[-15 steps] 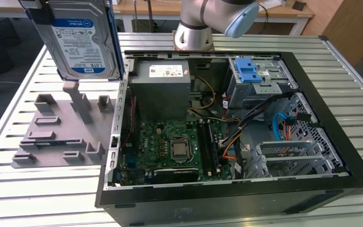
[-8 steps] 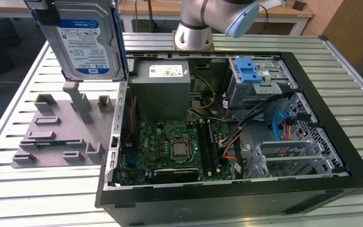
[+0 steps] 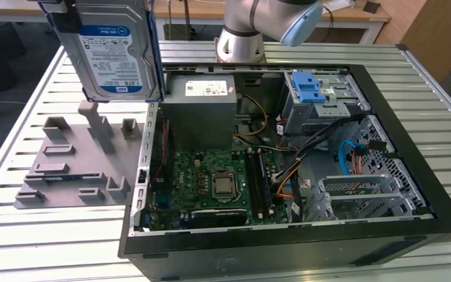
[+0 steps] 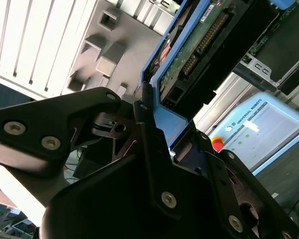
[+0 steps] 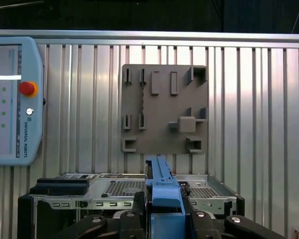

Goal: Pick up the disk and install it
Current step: 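Pick up the disk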

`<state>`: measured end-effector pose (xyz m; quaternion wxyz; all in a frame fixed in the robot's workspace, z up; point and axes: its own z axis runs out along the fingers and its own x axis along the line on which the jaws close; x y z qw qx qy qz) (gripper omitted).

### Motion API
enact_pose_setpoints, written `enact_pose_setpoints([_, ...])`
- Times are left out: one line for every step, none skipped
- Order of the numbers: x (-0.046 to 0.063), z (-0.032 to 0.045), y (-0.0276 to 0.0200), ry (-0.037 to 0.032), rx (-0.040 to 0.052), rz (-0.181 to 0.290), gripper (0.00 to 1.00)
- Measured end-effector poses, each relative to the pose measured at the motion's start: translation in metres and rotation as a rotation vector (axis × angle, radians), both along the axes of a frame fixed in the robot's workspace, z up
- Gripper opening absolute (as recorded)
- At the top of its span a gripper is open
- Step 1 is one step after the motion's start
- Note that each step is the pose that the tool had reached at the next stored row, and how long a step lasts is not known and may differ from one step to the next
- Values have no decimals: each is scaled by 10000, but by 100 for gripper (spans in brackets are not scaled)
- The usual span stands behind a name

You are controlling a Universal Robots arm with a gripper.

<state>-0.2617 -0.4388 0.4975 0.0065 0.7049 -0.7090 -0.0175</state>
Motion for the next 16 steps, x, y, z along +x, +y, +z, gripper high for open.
enact_pose_setpoints([12,0,-3,-1,0,0,36])
enact_pose_setpoints([24,0,-6,-1,0,0,36])
enact_pose_setpoints([36,0,-9,-1,-1,0,36])
enact_pose_setpoints([48,0,-11,-1,0,0,36])
enact_pose_setpoints([61,0,-14,0,-1,0,36])
enact_pose_setpoints([73,0,-17,0,0,0,36])
enact_pose_setpoints([85,0,-21,0,-1,1,36])
enact_pose_setpoints([99,0,-24,-1,0,0,36])
enact_pose_setpoints([113,-1,-27,-1,0,0,36])
enact_pose_setpoints([126,0,-30,-1,0,1,36])
enact_pose_setpoints([139,0,-33,-1,0,0,36])
enact_pose_setpoints([153,0,-36,-1,-1,1,36])
enact_pose_setpoints([168,0,-38,0,-1,0,36])
enact_pose_setpoints([185,0,-41,-1,0,0,36])
enact_pose_setpoints([204,0,-43,0,-1,0,36])
enact_pose_setpoints([223,0,-45,0,-1,0,36])
